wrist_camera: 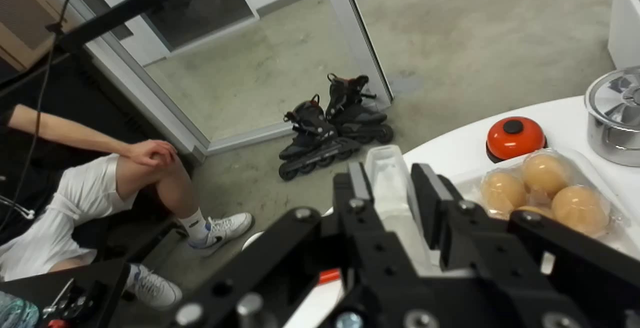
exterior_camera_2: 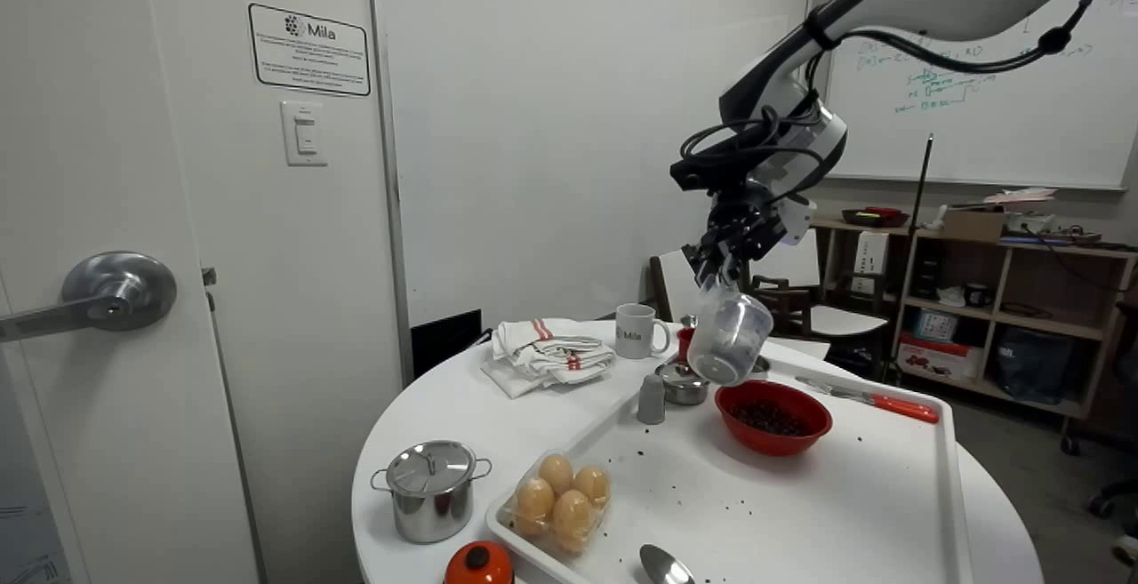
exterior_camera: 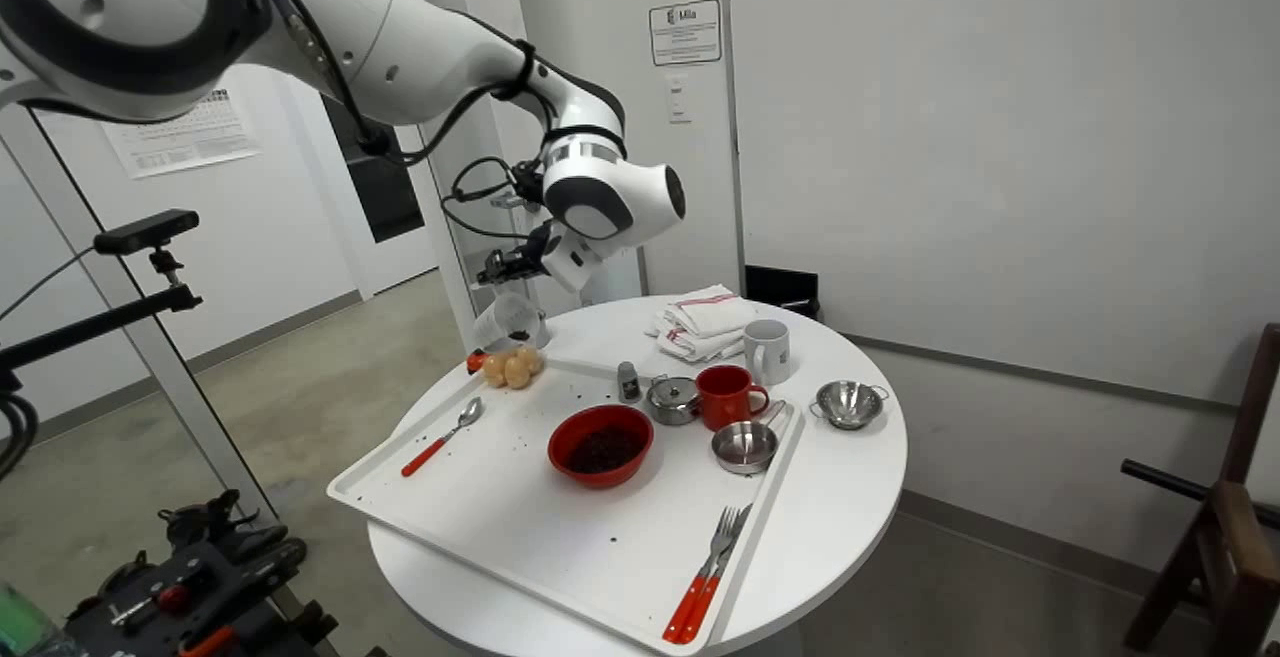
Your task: Pour some of the contents in the clear jar into the red bowl
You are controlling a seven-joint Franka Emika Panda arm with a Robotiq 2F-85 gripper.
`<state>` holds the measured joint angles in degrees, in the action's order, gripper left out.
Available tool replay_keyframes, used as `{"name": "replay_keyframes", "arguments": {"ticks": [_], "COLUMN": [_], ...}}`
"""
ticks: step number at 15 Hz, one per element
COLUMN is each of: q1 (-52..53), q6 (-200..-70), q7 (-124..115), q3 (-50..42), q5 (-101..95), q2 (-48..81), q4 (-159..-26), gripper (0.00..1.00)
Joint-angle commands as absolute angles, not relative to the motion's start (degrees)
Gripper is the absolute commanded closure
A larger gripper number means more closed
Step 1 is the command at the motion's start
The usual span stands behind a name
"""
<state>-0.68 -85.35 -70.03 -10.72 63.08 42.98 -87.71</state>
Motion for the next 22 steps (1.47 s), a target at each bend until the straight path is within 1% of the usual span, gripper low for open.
{"name": "replay_keyframes", "arguments": {"ticks": [1, 6, 14, 18, 22], "q1": [4.38, 9.83, 16.16, 20.03, 21.23], "q6": [-93.82, -108.18, -135.93, -143.56, -143.67], "q7": [-74.08, -80.51, -96.15, -110.04, -120.57], "q3": [-10.83, -7.84, -4.01, -6.66, -7.78], "q5": [55.12, 43.21, 23.12, 9.78, 0.93], "q2": [31.62, 26.05, 27.3, 28.05, 28.93], "q4": [-96.22, -101.16, -110.67, -114.61, -116.19], "gripper": [0.93, 0.93, 0.93, 0.93, 0.93]}}
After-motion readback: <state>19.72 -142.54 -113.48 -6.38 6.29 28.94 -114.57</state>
